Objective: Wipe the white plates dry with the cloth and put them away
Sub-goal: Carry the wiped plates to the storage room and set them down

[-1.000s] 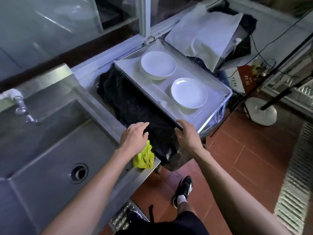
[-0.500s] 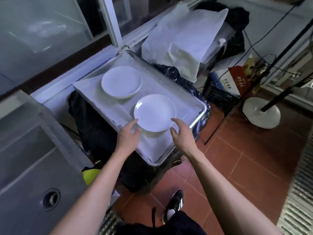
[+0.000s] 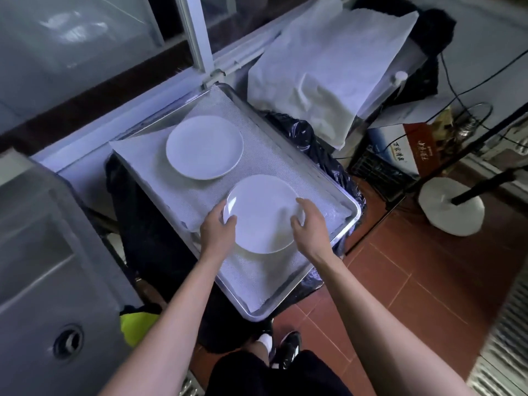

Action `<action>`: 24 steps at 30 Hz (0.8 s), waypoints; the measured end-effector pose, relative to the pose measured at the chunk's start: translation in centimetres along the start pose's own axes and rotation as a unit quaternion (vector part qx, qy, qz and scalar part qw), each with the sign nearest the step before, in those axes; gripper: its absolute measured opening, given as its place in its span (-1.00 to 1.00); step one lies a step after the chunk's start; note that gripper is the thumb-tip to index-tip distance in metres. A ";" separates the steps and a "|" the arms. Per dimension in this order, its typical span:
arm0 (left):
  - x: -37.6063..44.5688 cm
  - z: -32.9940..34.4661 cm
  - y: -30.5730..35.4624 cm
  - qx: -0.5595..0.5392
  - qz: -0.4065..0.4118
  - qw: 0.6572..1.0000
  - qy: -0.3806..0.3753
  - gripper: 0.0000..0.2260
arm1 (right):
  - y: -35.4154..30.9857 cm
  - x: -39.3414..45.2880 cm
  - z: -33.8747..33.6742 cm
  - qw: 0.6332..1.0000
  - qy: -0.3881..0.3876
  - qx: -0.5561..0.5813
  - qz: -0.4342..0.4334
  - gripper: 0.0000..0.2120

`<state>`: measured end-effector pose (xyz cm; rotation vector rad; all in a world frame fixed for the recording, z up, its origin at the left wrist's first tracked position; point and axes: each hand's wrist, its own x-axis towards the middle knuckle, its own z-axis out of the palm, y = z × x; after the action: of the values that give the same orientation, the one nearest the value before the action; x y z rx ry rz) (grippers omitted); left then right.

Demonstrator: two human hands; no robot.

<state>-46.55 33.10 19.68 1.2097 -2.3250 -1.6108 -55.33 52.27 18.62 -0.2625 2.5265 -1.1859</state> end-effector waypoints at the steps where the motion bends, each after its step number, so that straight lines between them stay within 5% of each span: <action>1: 0.5 0.1 -0.1 -0.009 -0.003 1.000 -0.001 -0.63 | 0.0 0.4 0.3 1.000 0.001 0.003 0.010 -0.54; 11: 4.0 1.2 -1.1 -0.037 -0.041 0.998 -0.014 -0.57 | 0.4 4.0 2.3 0.998 -0.005 0.011 0.056 -0.46; 24: 4.6 4.2 -1.3 -0.105 -0.037 0.991 0.071 -0.52 | 1.5 5.8 3.5 0.994 0.011 0.077 0.080 -0.46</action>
<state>-50.93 33.21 15.04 1.3291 -1.9909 -1.6819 -59.46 48.96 14.05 -0.0097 2.4070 -1.3164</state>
